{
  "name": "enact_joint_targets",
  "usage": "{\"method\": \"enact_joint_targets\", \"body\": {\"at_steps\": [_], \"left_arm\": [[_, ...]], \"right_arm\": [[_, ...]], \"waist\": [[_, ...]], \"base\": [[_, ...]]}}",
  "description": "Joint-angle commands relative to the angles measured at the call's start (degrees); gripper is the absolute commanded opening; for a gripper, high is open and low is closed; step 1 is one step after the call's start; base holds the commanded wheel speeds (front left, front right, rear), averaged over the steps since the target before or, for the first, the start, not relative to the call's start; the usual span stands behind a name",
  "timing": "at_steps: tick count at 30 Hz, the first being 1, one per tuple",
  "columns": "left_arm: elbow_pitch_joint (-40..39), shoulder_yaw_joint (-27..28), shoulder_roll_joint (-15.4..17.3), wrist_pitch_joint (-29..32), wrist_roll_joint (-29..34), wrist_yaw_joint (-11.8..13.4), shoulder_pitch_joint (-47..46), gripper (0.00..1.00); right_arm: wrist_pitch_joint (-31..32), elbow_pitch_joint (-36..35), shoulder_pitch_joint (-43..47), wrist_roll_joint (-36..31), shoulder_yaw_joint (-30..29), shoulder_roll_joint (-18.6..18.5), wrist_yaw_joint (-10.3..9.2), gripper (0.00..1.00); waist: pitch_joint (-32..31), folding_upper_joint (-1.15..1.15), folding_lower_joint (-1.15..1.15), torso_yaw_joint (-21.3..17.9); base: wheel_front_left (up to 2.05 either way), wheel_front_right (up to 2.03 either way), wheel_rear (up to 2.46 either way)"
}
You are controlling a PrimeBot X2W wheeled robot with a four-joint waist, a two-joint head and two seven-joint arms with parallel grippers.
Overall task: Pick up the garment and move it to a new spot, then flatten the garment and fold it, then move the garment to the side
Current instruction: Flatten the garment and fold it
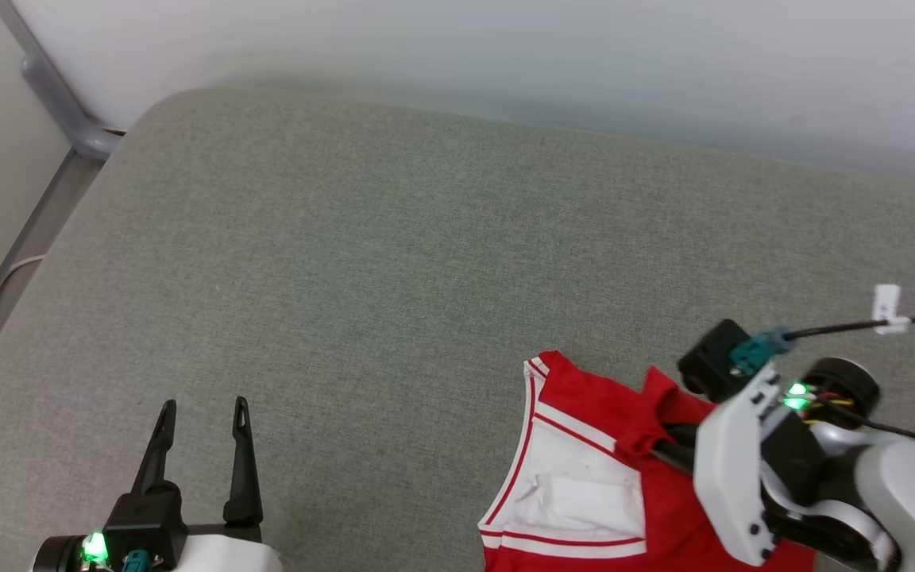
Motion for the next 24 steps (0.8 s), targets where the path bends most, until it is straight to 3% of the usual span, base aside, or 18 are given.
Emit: {"method": "enact_joint_targets", "body": {"at_steps": [1, 12, 20, 24], "left_arm": [[0.0, -0.1, -0.2, -0.3, 0.2, 0.0, -0.7, 1.00], [0.5, -1.1, -0.6, -0.3, 0.3, 0.2, -2.3, 1.00], [0.7, -1.7, -0.8, -0.3, 0.0, 0.5, -2.9, 1.00], [0.9, -1.6, -0.9, -0.3, 0.0, 0.6, -2.8, 1.00]], "right_arm": [[-0.6, 0.9, -2.1, -0.1, 1.5, 0.8, -0.05, 0.00], [-4.2, 17.5, -14.8, -0.5, 15.9, 8.0, -0.05, 0.00], [-4.7, 28.6, -18.0, 0.6, 26.5, 9.2, -0.05, 0.00], [-7.0, 30.7, -18.3, 2.3, 28.5, 9.6, -0.05, 0.00]], "waist": [[0.3, 0.00, 0.00, 0.3], [2.0, 0.00, 0.00, 2.0], [3.2, 0.00, 0.00, 2.7], [3.0, 0.00, 0.00, 2.5]], "base": [[0.00, 0.00, 0.00], [0.00, 0.00, 0.00], [0.00, 0.00, 0.00], [0.00, 0.00, 0.00]]}}
